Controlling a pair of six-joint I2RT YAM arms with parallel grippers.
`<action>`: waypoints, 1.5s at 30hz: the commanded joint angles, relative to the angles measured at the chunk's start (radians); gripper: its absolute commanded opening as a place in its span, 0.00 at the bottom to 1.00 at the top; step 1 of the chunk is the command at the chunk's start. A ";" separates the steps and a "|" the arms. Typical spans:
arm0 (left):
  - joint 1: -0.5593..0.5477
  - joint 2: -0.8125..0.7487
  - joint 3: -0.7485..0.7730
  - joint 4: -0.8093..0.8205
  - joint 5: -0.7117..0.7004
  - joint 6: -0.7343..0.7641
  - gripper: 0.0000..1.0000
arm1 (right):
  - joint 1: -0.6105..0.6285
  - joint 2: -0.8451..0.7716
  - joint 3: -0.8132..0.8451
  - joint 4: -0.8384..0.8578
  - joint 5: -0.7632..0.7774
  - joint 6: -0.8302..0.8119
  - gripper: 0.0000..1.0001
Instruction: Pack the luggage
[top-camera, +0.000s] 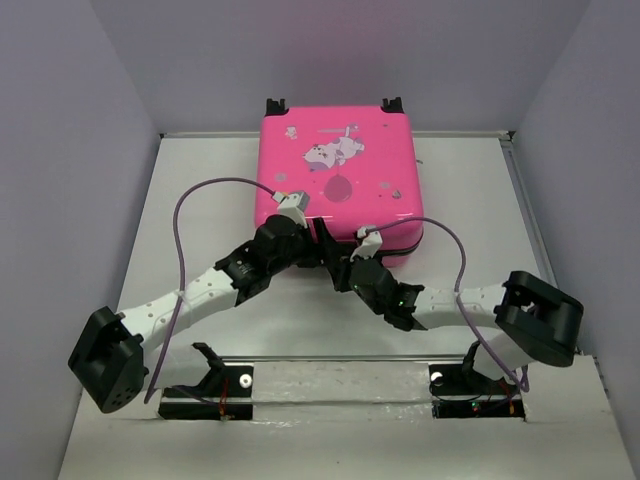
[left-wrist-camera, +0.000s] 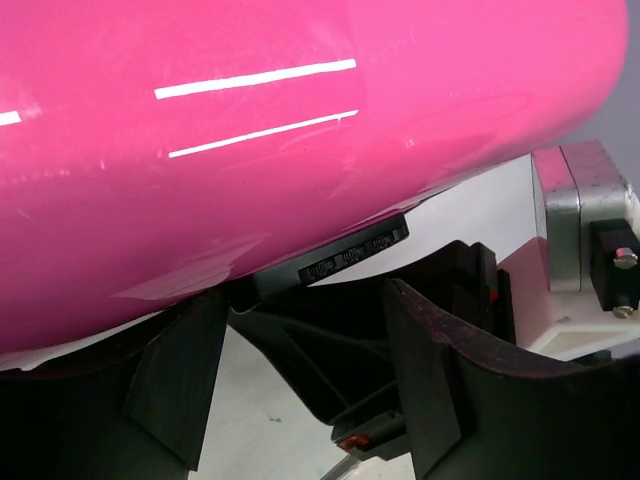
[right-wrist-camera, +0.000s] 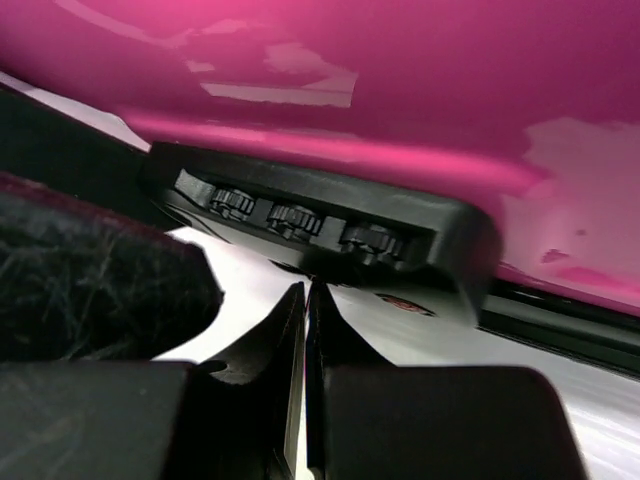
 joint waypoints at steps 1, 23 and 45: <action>-0.040 -0.018 0.141 0.365 0.093 -0.067 0.70 | 0.148 0.126 0.010 0.428 -0.304 0.100 0.07; 0.237 -0.099 0.591 -0.147 -0.148 0.155 0.99 | 0.162 -0.473 0.122 -0.754 -0.005 0.012 1.00; 0.676 0.063 0.161 0.133 0.504 -0.044 0.99 | -1.029 0.080 0.678 -0.618 -1.032 -0.092 1.00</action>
